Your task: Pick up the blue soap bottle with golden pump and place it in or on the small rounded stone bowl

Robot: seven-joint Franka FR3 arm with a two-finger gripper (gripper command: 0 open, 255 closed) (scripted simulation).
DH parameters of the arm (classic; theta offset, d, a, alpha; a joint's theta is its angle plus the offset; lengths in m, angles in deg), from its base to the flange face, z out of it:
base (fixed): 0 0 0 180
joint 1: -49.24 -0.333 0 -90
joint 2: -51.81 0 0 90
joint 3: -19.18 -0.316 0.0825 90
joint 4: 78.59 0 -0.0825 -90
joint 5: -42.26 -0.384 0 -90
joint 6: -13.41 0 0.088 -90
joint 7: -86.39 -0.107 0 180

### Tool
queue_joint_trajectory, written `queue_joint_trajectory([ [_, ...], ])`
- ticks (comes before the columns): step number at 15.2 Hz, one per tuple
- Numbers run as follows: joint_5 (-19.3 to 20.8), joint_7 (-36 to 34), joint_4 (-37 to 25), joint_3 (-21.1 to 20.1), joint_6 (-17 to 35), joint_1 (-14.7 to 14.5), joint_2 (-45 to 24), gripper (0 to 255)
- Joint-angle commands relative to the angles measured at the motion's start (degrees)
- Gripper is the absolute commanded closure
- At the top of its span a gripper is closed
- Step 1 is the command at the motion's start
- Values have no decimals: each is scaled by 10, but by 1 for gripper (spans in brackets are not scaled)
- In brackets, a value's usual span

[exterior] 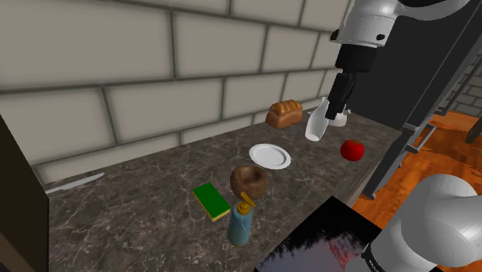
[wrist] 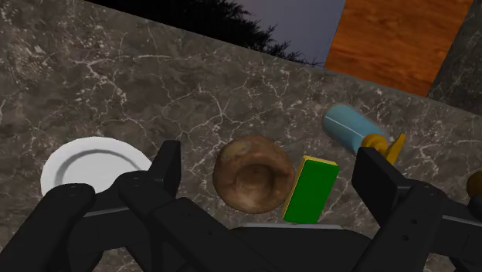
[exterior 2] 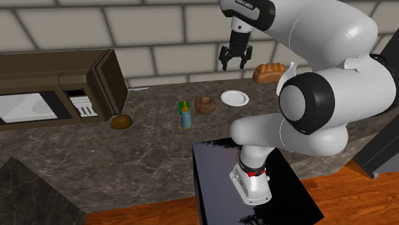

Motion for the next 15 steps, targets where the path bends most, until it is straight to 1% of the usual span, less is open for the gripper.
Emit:
queue_joint_trajectory([
  [1, 0, 0, 0, 0, 0, 0, 0, 0],
  [8, -46, -57, 68, -88, 101, -29, -13, 0],
  [15, -83, -115, 102, -184, 212, -54, -70, 0],
])
